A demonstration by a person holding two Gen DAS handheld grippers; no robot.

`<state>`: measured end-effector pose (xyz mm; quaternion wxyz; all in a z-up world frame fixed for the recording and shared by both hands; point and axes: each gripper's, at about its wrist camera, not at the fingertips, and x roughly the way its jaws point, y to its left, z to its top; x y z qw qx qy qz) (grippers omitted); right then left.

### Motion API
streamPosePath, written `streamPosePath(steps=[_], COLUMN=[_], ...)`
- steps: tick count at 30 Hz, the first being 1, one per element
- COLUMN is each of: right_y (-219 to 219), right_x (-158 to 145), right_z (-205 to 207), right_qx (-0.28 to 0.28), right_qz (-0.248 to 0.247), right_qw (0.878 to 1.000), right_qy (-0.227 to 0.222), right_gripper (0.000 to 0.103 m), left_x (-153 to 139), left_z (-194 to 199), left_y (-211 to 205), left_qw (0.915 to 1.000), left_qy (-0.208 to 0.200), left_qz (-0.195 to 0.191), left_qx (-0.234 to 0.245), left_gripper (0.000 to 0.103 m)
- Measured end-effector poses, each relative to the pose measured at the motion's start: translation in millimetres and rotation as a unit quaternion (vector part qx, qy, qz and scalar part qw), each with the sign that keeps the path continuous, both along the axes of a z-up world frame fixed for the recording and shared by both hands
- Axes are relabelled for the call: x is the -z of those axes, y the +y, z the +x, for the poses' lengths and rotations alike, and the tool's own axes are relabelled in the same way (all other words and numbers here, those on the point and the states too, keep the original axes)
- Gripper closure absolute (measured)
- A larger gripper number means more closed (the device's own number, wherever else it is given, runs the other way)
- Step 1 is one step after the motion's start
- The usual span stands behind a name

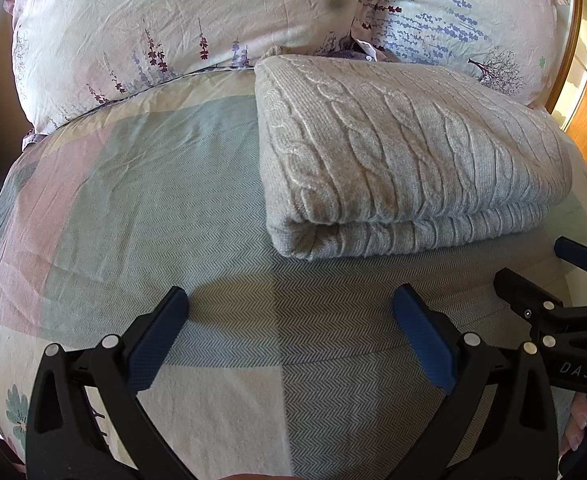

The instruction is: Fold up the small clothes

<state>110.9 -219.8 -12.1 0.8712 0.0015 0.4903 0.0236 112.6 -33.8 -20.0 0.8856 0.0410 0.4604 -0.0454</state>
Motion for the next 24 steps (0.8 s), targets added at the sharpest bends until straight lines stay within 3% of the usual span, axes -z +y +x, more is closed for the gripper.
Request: streamPosePath(steps=[24], right_y=[-1.2], right_x=[-1.5], right_z=[-0.4], right_qx=[0.001], right_qz=[0.001], right_qw=[1.0], right_qy=[-0.006], right_gripper=[0.001], left_x=[0.1], left_z=[0.4], left_y=[-0.3], left_qw=[1.0], left_qy=[0.0], left_qz=[0.0], left_qx=[-0.001], left_gripper=[0.002])
